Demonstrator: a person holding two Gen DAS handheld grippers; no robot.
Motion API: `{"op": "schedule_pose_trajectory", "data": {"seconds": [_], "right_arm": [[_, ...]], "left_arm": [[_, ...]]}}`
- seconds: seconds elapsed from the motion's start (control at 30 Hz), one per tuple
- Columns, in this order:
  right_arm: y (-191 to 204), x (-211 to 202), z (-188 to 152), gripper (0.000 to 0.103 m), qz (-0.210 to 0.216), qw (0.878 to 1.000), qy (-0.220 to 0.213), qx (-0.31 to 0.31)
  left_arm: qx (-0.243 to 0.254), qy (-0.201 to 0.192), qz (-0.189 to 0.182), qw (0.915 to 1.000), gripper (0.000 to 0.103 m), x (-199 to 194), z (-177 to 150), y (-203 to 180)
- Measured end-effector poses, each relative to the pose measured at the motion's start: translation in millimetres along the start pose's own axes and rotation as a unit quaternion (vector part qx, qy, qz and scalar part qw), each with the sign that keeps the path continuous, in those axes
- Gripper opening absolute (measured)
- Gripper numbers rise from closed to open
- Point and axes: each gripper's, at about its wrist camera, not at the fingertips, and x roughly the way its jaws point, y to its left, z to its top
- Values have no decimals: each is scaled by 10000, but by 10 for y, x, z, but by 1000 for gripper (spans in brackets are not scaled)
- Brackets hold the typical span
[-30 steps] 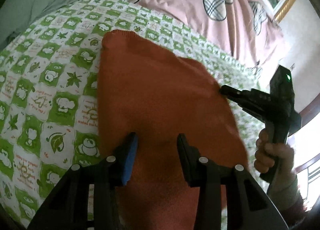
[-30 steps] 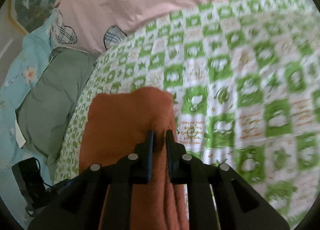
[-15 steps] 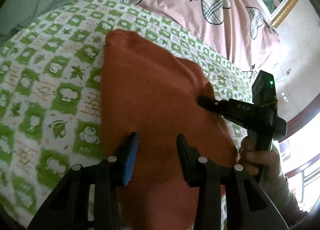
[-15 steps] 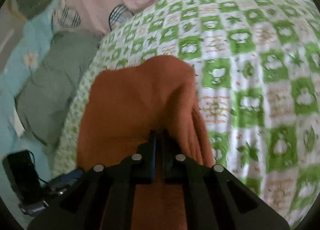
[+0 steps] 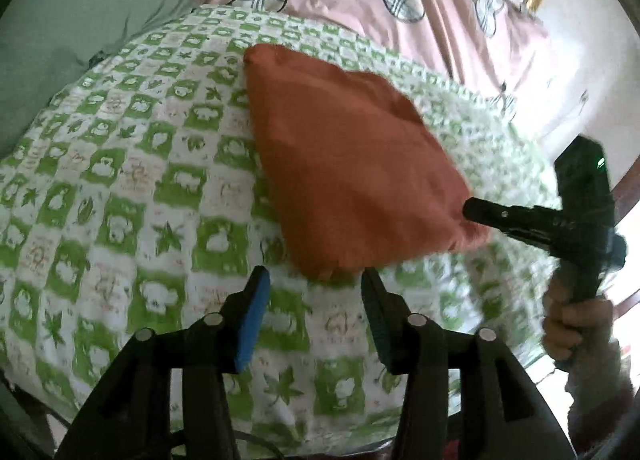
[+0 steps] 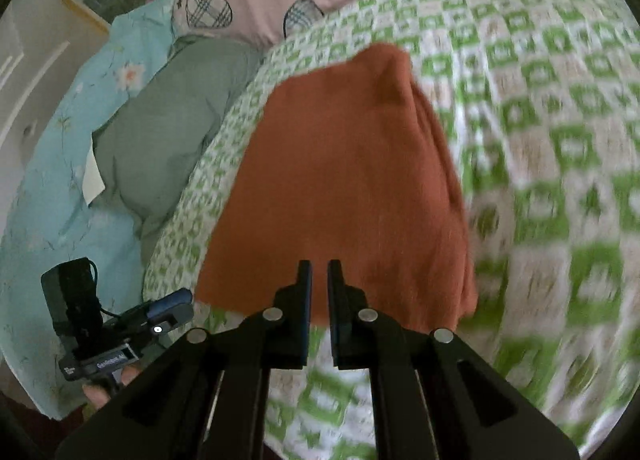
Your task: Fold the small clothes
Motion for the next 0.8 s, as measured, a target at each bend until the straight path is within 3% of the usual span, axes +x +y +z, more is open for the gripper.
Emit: {"op": "schedule_pose_trajectory", "data": {"seconds": [0.1, 0.2, 0.3, 0.33, 0.5, 0.6, 0.73, 0.8], "right_arm": [[-17, 73, 3, 9, -129, 9999, -2, -1], [-84, 118, 54, 9, -259, 9996, -69, 50], [-242, 201, 115, 9, -748, 9971, -33, 106], [-305, 219, 123, 8, -800, 9966, -38, 171], [-446, 204, 118, 5, -782, 9964, -89, 327], [-400, 174, 124, 6, -892, 9957, -71, 242], [-236, 12, 153, 8, -764, 9968, -210, 135], [-112, -41, 185, 8, -587, 9978, -298, -10]], "left_arm": [[16, 49, 109, 9999, 50, 136, -5, -57], [114, 8, 596, 9982, 51, 322, 57, -101], [263, 122, 1345, 9905, 50, 486, 71, -86], [243, 91, 1428, 9894, 50, 474, 63, -61], [14, 155, 1430, 9896, 49, 329, -37, 84], [26, 220, 1399, 9899, 36, 212, -80, 115], [-211, -192, 593, 9978, 36, -143, 21, 193], [-95, -398, 189, 9990, 36, -255, 131, 130]]}}
